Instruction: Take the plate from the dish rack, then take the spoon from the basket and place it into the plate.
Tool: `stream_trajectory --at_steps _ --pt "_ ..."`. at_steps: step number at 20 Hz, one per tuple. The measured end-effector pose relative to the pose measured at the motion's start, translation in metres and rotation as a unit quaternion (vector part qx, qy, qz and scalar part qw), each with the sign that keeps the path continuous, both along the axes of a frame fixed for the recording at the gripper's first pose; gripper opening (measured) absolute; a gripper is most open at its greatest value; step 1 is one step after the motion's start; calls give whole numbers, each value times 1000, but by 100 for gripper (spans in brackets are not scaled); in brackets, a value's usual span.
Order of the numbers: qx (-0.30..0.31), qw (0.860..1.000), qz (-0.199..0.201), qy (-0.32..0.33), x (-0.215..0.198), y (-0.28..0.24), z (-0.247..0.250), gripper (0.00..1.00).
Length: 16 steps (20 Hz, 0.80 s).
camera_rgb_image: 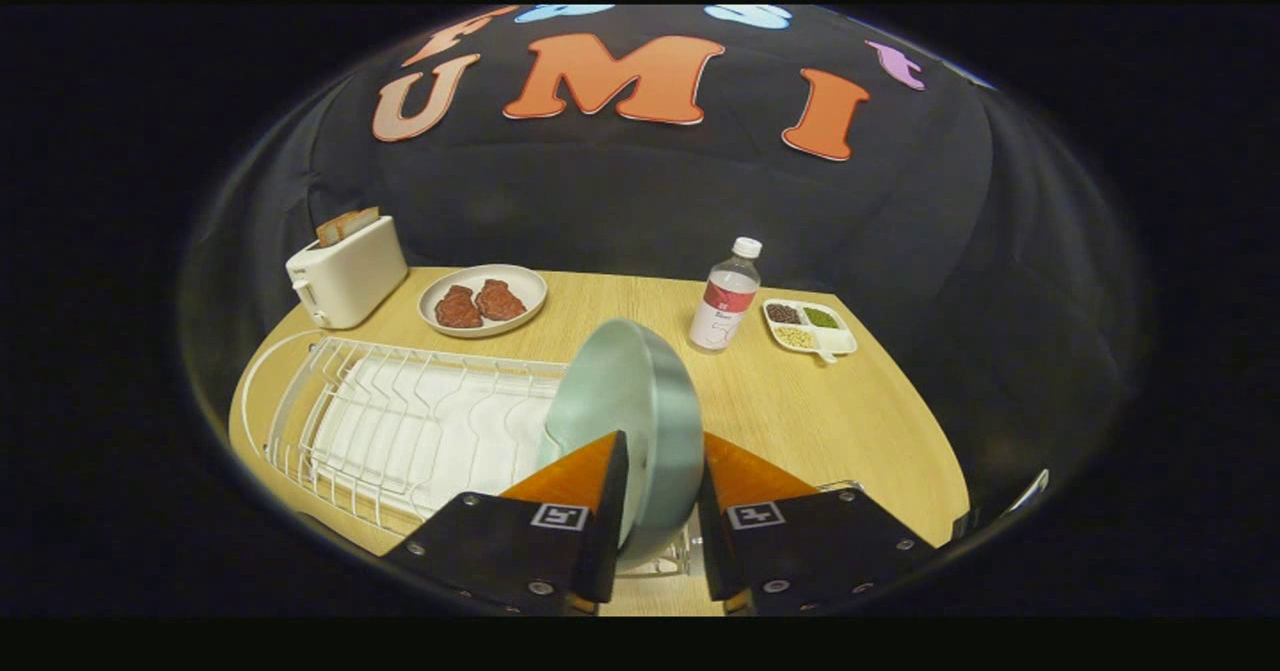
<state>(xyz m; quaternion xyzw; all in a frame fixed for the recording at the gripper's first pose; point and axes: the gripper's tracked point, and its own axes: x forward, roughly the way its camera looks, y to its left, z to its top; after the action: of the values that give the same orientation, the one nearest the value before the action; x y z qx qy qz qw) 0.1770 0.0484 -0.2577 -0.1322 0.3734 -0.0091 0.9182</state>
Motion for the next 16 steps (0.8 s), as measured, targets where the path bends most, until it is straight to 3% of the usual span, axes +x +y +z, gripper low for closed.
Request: stream_trajectory --at_steps 5,16 --pt "-15 1000 -20 -8 0 5 7 25" --pt "-49 998 -31 -38 4 10 35 22"
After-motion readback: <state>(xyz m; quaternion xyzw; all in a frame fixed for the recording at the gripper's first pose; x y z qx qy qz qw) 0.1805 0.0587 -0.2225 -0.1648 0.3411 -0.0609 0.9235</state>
